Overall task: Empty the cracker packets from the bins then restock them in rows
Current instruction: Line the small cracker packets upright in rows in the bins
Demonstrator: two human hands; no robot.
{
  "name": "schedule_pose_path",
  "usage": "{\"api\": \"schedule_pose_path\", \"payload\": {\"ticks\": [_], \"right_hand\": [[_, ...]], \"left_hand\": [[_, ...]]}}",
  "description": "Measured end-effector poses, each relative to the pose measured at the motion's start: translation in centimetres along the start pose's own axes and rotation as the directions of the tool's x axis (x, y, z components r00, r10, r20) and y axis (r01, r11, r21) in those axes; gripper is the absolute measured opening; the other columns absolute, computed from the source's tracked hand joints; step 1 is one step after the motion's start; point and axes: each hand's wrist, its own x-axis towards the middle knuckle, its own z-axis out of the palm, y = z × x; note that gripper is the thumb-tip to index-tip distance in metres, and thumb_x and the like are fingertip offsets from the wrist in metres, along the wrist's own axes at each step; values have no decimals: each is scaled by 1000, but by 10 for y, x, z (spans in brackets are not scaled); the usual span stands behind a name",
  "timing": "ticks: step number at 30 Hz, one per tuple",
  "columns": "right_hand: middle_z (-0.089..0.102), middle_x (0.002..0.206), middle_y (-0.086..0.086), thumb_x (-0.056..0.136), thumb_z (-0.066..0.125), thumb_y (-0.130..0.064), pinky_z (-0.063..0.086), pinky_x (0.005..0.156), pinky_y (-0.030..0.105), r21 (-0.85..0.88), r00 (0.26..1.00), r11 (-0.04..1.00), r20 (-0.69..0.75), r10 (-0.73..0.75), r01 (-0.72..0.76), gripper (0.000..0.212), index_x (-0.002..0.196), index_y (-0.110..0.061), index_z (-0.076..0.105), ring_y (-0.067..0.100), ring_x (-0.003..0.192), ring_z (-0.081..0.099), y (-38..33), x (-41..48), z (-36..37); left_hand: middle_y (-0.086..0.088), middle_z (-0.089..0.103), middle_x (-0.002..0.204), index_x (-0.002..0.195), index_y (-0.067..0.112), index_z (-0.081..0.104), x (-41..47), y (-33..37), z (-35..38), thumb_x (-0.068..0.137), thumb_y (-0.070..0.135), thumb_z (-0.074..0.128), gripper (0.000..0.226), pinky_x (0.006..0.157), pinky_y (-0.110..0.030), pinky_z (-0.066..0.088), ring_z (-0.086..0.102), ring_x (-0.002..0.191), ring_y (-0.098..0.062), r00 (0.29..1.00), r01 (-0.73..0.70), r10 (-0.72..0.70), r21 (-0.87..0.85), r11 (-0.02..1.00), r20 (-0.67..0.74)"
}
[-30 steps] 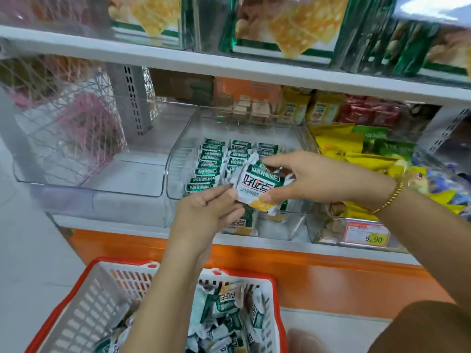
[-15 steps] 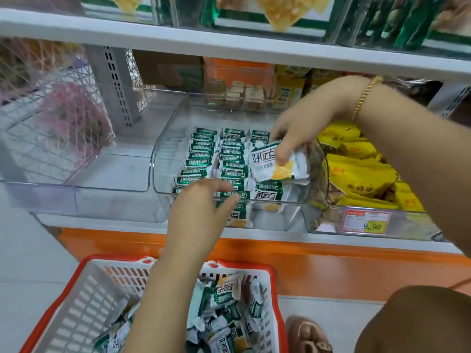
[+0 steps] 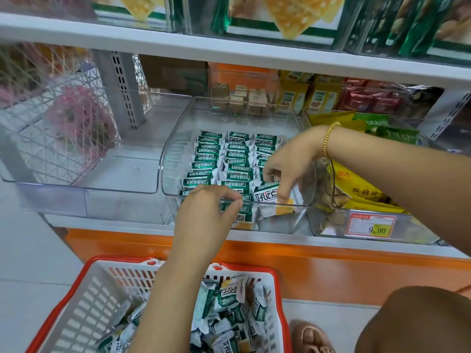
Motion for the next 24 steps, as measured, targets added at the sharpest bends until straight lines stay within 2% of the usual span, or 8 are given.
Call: {"api": "schedule_pose_path", "payload": {"ticks": [4,6,10,12,14,16,20,24], "right_hand": [[54,105,5,78,75,-42,43,72,32,-118,989,990,-116,-88,74,52,114,-17,47,14,80,46,2,-7,18],[55,115,8,76,76,-45,43,76,34,-131,983,988,-149,-105,85,66,127,-14,48,19,91,49,0,-10,24],[44,91,-11,77,75,-45,33,60,16,-163,984,983,-145,-105,81,76,140,-20,42,12,85,43,-3,-11,26],[47,99,-10,80,73,-40,40,66,15,-56,993,996,-82,-79,75,77,145,-19,38,13,92,49,0,-10,17],[53,101,-7,84,71,-33,49,73,19,204,997,976,-18,-74,76,70,145,-16,40,14,92,58,4,-10,7],[55,97,-6,84,71,-24,50,65,15,318,996,944,-27,-83,88,64,142,-12,45,12,83,61,5,-8,4],[59,118,4,80,76,-22,50,58,8,164,994,983,-81,-75,87,63,136,-12,49,19,95,65,2,-3,11],[61,112,0,75,81,-23,42,52,9,83,991,992,-106,-82,91,62,130,-21,52,4,78,57,0,-6,10]], "left_hand": [[10,67,103,99,32,71,1,-3,3,88,34,63,13,70,-20,34,50,86,0,1000,-11,11,10,1000,-7],[10,67,103,99,32,71,2,-4,4,88,34,63,13,71,-20,35,50,87,0,1000,-12,13,14,1000,-6],[8,67,103,100,32,71,0,-3,3,89,32,62,14,69,-21,33,51,85,-1,1000,-21,21,14,1000,-7],[8,66,98,102,32,70,-2,-2,1,90,30,62,15,67,-21,30,49,71,4,1000,-30,30,13,999,3],[8,61,88,104,33,69,-4,0,0,90,28,62,17,64,-22,31,47,53,6,1000,-30,30,5,1000,8],[10,60,87,106,33,69,-6,1,-1,90,27,62,18,64,-22,34,42,45,2,999,-35,35,8,999,7],[17,50,93,109,29,69,-7,2,-3,91,25,62,20,70,-20,35,36,54,2,999,-48,48,18,999,-1],[16,57,101,110,27,70,-7,3,-4,91,22,61,21,75,-15,32,46,74,-2,999,-51,51,7,999,2]]}}
